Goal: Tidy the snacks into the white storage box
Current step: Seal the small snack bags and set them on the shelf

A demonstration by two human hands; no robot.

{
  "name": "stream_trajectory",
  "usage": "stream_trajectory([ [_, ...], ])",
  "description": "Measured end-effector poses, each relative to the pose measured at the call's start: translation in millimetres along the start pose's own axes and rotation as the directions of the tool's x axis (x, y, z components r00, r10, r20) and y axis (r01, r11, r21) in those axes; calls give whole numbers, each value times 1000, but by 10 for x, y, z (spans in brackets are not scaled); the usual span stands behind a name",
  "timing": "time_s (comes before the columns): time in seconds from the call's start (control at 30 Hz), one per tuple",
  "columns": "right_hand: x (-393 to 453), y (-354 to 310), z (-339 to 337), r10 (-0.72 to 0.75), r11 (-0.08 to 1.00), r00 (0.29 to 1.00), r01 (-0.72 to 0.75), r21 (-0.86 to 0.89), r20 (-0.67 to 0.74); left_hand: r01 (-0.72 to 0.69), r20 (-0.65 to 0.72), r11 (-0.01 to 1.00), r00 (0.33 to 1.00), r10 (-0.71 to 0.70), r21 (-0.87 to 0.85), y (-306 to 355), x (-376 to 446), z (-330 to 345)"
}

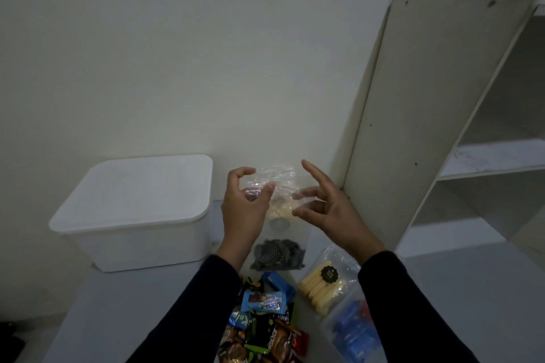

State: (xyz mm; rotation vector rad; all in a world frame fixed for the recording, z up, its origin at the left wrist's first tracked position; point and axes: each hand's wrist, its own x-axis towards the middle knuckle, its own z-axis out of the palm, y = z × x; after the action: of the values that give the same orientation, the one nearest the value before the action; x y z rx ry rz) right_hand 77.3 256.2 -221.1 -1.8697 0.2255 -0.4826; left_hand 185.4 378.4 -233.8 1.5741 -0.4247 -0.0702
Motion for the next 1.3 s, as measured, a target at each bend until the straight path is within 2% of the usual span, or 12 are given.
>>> stream_trajectory([
  [0.1, 18, 60, 29, -26, 983, 1000, 26, -179, 1, -43, 45, 998, 998, 41, 37, -39, 15, 7],
  [0.3, 21, 137, -34, 2, 979, 992, -28, -201, -126, -284, 276, 951, 930, 242, 123, -155, 57, 71],
  [0.4, 10, 218, -86, -7, 981, 989, -22, -193, -149, -412, 266, 894, 894, 359, 176, -231, 79, 170],
  [0.53, 75, 363, -187, -9, 982, 985, -24, -189, -173, -496, 252, 845, 860, 444, 202, -328, 152, 310],
  [0.83, 316, 508, -513, -65, 988, 989, 45, -147, -131, -492, 148, 846, 870, 470, 207, -382, 315, 710],
  [0.97, 425, 637, -657, -121, 970, 978, 80, -230, -169, -471, 151, 863, 881, 449, 181, -400, 340, 875],
  [1.13, 531, 797, -783, -136, 965, 976, 91, -247, -171, -404, 142, 904, 912, 386, 139, -397, 372, 1047],
  [1.23, 534, 922, -834, -80, 982, 992, 62, -180, -95, -269, 85, 957, 962, 261, 104, -433, 443, 1161],
  [1.3, 559, 1041, -862, -18, 983, 999, 8, -185, -49, -235, 90, 967, 970, 226, 103, -470, 491, 1253],
])
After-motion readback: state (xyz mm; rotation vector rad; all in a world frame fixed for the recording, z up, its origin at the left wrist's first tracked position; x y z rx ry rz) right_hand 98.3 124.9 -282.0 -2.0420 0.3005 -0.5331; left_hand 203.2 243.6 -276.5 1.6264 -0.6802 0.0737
